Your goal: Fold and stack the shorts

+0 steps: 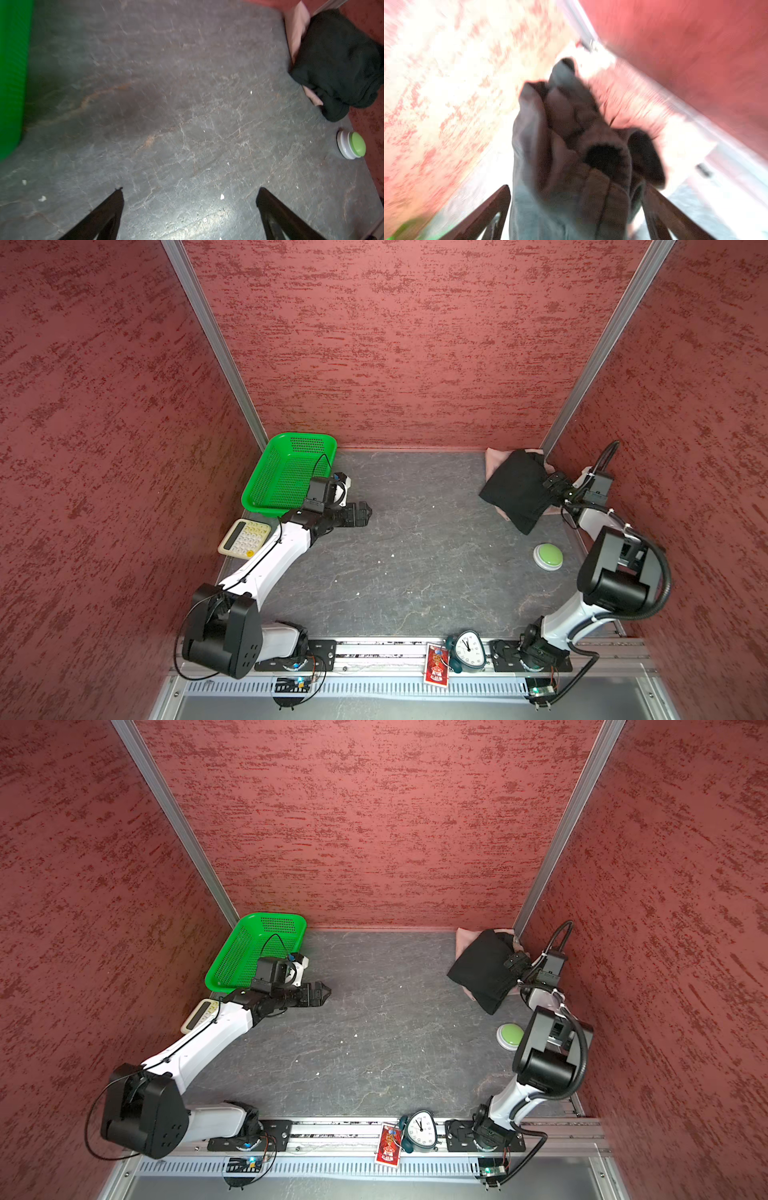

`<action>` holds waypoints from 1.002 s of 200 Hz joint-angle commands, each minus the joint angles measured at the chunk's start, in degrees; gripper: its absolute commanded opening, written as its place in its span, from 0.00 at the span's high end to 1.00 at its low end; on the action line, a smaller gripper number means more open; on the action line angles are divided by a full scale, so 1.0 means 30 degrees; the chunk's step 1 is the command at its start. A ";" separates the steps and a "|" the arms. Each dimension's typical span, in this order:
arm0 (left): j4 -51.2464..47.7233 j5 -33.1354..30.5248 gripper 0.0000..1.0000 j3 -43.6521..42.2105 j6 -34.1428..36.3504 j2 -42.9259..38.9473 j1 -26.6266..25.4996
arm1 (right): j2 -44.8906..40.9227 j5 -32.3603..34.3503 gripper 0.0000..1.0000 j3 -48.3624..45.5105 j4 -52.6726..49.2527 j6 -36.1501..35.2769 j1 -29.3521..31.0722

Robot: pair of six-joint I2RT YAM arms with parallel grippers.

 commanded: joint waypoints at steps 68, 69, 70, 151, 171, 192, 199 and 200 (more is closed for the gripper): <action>0.3405 -0.7729 0.01 -0.3311 -0.0138 -0.4002 0.1338 | -0.5341 -0.0282 0.02 -0.2856 0.0848 -0.3193 0.0563; 0.3515 -0.7898 0.01 -0.3444 -0.0140 -0.4068 0.1390 | -0.5361 -0.0478 0.02 -0.2934 0.0931 -0.3172 0.0563; 0.3628 -0.8041 0.01 -0.3569 -0.0140 -0.4102 0.1446 | -0.5386 -0.0649 0.02 -0.3018 0.1016 -0.3147 0.0563; 1.9207 -0.8841 0.01 -1.2481 0.2143 -0.3209 0.5998 | -1.0669 0.2330 0.01 -1.4027 0.9518 -0.3804 0.3816; 2.1905 -0.7721 0.01 -1.2783 0.2141 -0.1358 0.6318 | -1.0034 0.2089 0.01 -1.6148 1.3108 -0.4569 0.4129; 2.3537 -0.5109 0.01 -1.2284 0.2625 0.0394 0.6417 | -0.8275 0.1339 0.01 -1.6267 1.5046 -0.4625 0.4300; 2.4041 -0.4452 0.01 -1.2122 0.2719 0.1161 0.6437 | -0.7778 0.1042 0.01 -1.6328 1.6142 -0.4731 0.4491; 2.4116 -0.4399 0.01 -1.2127 0.2724 0.1281 0.6430 | -0.7708 0.1019 0.01 -1.6335 1.6312 -0.4732 0.4519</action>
